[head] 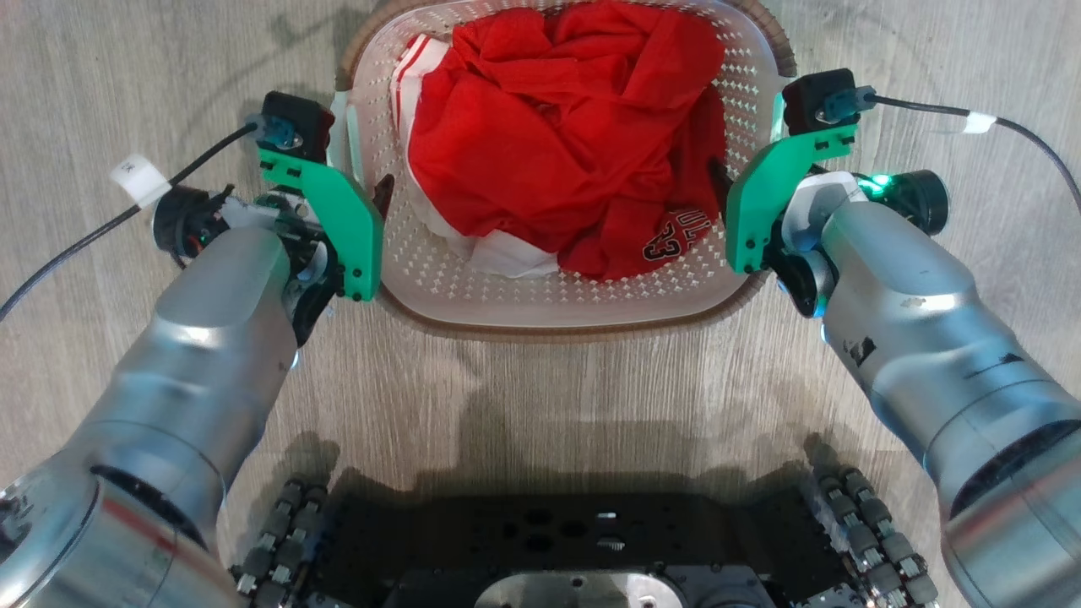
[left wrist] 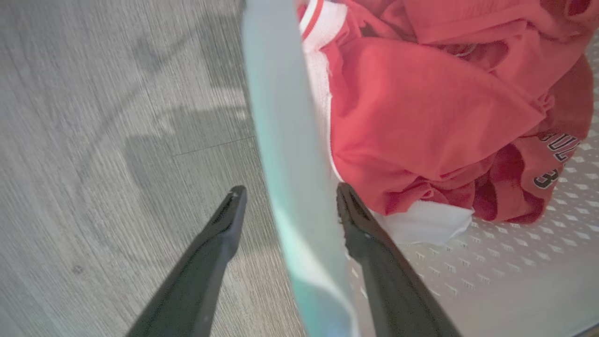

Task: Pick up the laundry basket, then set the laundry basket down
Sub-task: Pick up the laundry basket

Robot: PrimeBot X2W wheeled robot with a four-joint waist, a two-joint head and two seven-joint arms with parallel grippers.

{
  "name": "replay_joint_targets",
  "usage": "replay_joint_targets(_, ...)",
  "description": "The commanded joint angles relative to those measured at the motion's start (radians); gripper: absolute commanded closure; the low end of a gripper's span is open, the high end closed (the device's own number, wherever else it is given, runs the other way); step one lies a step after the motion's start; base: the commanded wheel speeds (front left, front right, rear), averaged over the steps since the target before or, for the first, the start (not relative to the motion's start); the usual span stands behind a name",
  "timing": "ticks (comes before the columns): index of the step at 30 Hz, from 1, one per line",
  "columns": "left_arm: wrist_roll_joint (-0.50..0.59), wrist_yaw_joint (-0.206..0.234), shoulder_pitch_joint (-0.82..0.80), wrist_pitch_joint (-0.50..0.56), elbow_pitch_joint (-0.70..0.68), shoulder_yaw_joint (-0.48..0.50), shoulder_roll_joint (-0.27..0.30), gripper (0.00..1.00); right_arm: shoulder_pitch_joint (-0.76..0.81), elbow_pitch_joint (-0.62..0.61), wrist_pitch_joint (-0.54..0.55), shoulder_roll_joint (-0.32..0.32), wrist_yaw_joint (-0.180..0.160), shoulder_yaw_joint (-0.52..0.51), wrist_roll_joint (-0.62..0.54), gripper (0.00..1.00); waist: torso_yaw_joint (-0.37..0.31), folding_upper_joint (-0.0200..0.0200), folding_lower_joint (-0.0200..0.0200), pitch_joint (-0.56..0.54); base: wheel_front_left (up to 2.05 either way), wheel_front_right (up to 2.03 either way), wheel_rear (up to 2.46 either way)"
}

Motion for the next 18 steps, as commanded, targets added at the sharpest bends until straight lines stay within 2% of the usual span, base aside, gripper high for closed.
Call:
replay_joint_targets(1,-0.01,0.001,0.005,-0.002,0.001,0.0,0.03,0.08,0.028,-0.001,-0.009,0.018,0.007,0.015,0.009,0.31,0.0,-0.0001,0.0,0.001,0.0,0.0,0.0)
replay_joint_targets(3,-0.028,0.001,0.004,0.001,0.004,-0.005,0.03,0.79,0.027,0.002,-0.009,0.018,0.007,0.017,0.02,1.0,0.001,-0.0001,0.0,0.003,0.0,0.0,0.0)
replay_joint_targets(4,-0.041,0.001,0.005,0.01,0.007,-0.004,0.029,1.0,0.027,0.002,-0.007,0.018,0.007,0.019,0.026,1.0,0.001,-0.0001,0.0,0.004,0.0,0.0,0.0)
replay_joint_targets(18,-0.11,0.001,0.003,0.034,0.001,-0.081,0.033,1.0,0.017,0.024,0.009,0.018,0.007,0.06,0.062,1.0,0.007,-0.0001,0.0,0.009,0.0,0.0,0.0)
